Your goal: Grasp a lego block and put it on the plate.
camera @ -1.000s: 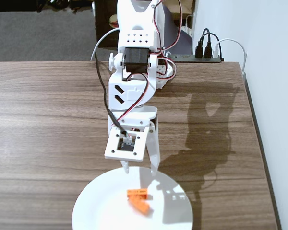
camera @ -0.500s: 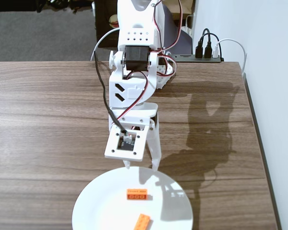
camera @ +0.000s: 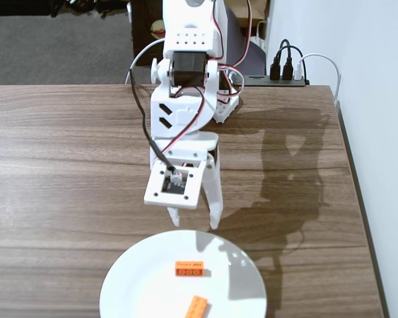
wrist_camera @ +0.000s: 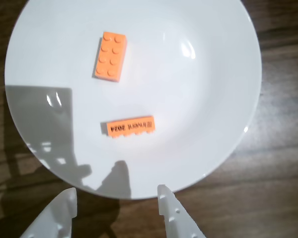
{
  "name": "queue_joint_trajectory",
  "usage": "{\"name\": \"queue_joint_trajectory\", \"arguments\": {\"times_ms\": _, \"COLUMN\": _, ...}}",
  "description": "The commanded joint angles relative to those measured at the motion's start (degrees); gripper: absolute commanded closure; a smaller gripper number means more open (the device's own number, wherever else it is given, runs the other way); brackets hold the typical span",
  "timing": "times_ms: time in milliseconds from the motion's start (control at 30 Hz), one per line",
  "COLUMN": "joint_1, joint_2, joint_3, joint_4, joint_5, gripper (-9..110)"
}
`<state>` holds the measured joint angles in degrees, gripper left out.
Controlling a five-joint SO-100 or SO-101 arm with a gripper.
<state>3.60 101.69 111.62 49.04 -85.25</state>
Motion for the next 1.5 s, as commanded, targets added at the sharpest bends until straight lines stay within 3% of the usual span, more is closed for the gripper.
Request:
{"name": "queue_joint_trajectory", "arguments": {"times_ms": 0, "joint_1": 0.09, "joint_2": 4.57, "joint_3": 1.23, "joint_4": 0.35, "joint_5": 0.09, "gripper": 80}}
{"name": "queue_joint_trajectory", "arguments": {"times_ms": 200, "joint_1": -0.09, "joint_2": 10.20, "joint_3": 6.15, "joint_4": 0.97, "joint_5": 1.23, "gripper": 81}}
{"name": "queue_joint_trajectory", "arguments": {"times_ms": 367, "joint_1": -0.62, "joint_2": 16.44, "joint_3": 9.49, "joint_4": 3.08, "joint_5": 5.19, "gripper": 101}}
{"name": "queue_joint_trajectory", "arguments": {"times_ms": 867, "joint_1": -1.76, "joint_2": 34.72, "joint_3": 23.38, "joint_4": 8.70, "joint_5": 28.65, "gripper": 101}}
{"name": "queue_joint_trajectory", "arguments": {"times_ms": 1233, "joint_1": -2.64, "joint_2": 49.22, "joint_3": 31.55, "joint_4": 14.77, "joint_5": 55.02, "gripper": 101}}
{"name": "queue_joint_trajectory", "arguments": {"times_ms": 1467, "joint_1": -1.76, "joint_2": 57.83, "joint_3": 37.18, "joint_4": 17.05, "joint_5": 66.01, "gripper": 101}}
